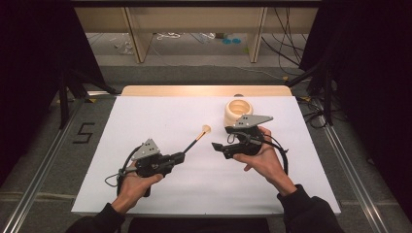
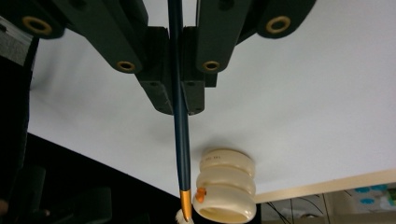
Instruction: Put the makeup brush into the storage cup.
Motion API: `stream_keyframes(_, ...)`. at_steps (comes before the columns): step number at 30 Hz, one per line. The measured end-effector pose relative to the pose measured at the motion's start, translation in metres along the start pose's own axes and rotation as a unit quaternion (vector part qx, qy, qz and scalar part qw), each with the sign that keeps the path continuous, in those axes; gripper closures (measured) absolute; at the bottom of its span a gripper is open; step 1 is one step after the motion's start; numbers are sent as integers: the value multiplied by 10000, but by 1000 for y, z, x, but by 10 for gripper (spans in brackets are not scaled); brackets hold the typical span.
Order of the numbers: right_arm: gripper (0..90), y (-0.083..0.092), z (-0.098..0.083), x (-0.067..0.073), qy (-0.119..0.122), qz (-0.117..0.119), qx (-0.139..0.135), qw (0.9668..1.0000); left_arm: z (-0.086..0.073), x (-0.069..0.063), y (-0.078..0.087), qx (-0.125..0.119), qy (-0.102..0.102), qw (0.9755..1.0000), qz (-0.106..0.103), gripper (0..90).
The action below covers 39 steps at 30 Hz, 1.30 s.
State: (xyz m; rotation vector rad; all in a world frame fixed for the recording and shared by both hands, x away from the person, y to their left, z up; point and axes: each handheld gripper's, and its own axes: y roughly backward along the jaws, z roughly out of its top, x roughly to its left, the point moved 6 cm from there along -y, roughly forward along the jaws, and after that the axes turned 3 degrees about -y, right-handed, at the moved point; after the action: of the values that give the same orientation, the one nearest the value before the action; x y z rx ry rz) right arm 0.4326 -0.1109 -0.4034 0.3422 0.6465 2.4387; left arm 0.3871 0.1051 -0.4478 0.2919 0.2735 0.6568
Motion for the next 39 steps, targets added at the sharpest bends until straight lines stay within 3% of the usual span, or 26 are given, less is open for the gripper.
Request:
stream_keyframes(3, 232, -5, -2, 0, -335, 221, -196, 9990, 3, 0, 2, -175, 55, 9998, 7, 842)
stream_keyframes(4, 217, -9, -3, 2, -522, 399, -320, 9973, 4, -1, 3, -274, 78, 9996, 27, 842)
stream_keyframes(6, 214, -10, -4, 3, -578, 443, -370, 9967, 5, -1, 3, -300, 74, 9995, 38, 842)
stream_keyframes(8, 202, -14, -5, 7, -734, 691, -447, 9939, 6, -3, 3, -339, 95, 9994, 14, 842)
stream_keyframes(12, 202, -17, -4, 11, -861, 825, -541, 9914, 7, -5, 3, -425, 116, 9990, 59, 842)
stream_keyframes(13, 211, -19, -1, 14, -1037, 929, -673, 9880, 7, -5, 3, -444, 108, 9989, 80, 842)
stream_keyframes(16, 217, -19, 0, 16, -1174, 981, -706, 9857, 9, -5, 4, -525, 17, 9985, 133, 842)
stream_keyframes(18, 227, -21, 3, 17, -1393, 1030, -889, 9809, 9, -6, 5, -566, 29, 9982, 198, 842)
stream_keyframes(19, 227, -21, 3, 17, -1393, 1030, -889, 9809, 10, -7, 4, -619, 18, 9979, 199, 842)
stream_keyframes(20, 246, -22, 5, 17, -1517, 1062, -1002, 9776, 10, -8, 5, -621, -6, 9978, 233, 842)
stream_keyframes(25, 251, -26, 7, 19, -1662, 1098, -1041, 9744, 11, -9, 5, -683, -54, 9972, 284, 842)
stream_keyframes(26, 251, -28, 7, 18, -1577, 1057, -1128, 9753, 11, -10, 5, -693, 47, 9971, 318, 842)
stream_keyframes(28, 254, -29, 9, 20, -1669, 1101, -1104, 9736, 11, -11, 5, -707, 51, 9969, 349, 842)
stream_keyframes(29, 254, -30, 9, 20, -1650, 1110, -1132, 9735, 11, -10, 5, -710, -69, 9969, 320, 842)
stream_keyframes(39, 289, -31, 18, 25, -1695, 1226, -1297, 9692, 11, -14, 3, -809, -134, 9958, 400, 842)
